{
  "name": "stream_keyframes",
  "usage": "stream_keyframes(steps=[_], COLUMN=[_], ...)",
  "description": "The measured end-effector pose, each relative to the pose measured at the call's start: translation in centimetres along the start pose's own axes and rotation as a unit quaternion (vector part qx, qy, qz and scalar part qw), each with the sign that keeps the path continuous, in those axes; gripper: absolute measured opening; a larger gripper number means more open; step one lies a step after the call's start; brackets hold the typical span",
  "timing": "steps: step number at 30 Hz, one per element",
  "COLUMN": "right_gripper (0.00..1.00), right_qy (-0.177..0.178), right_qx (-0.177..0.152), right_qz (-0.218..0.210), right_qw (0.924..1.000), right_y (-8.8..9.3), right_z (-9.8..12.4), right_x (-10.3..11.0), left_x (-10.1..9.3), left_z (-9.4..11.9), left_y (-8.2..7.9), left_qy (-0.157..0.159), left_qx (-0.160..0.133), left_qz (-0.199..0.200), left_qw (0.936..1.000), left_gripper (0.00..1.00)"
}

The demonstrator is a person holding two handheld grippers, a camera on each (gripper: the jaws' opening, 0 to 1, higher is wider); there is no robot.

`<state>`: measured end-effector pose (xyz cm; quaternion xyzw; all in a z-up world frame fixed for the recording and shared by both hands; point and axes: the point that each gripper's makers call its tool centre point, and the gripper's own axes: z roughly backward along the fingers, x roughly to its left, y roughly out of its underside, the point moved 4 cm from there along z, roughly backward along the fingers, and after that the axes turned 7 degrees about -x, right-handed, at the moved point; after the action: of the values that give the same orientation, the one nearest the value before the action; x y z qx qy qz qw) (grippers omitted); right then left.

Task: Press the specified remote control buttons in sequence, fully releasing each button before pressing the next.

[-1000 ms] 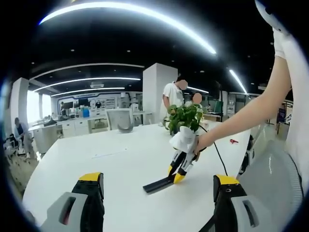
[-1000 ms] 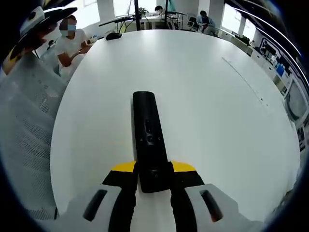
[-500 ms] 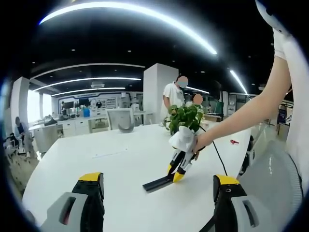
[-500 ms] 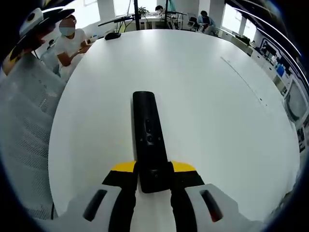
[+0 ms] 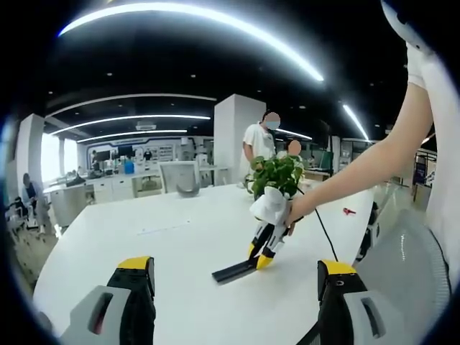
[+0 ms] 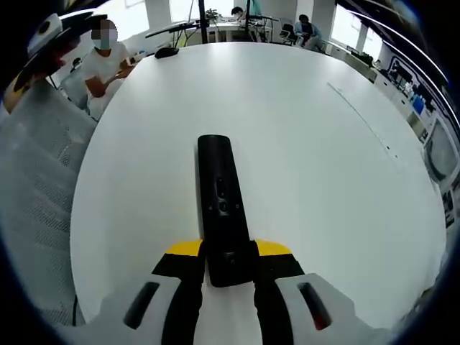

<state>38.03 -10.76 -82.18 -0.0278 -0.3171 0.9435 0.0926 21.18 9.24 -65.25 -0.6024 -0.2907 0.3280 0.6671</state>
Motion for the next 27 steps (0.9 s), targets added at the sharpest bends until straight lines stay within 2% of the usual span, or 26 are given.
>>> stream_keyframes(steps=[27], right_gripper=[0.25], right_qy=[0.002], right_qx=[-0.001], right_qz=[-0.003], right_qw=[1.0000], right_y=[0.12], right_z=[-0.06], right_x=[-0.98], left_x=[-0.12], left_z=[-0.06], left_y=[0.14], left_qy=[0.002], left_qx=[0.005], left_qz=[-0.002], left_qw=[1.0000], left_gripper=[0.98])
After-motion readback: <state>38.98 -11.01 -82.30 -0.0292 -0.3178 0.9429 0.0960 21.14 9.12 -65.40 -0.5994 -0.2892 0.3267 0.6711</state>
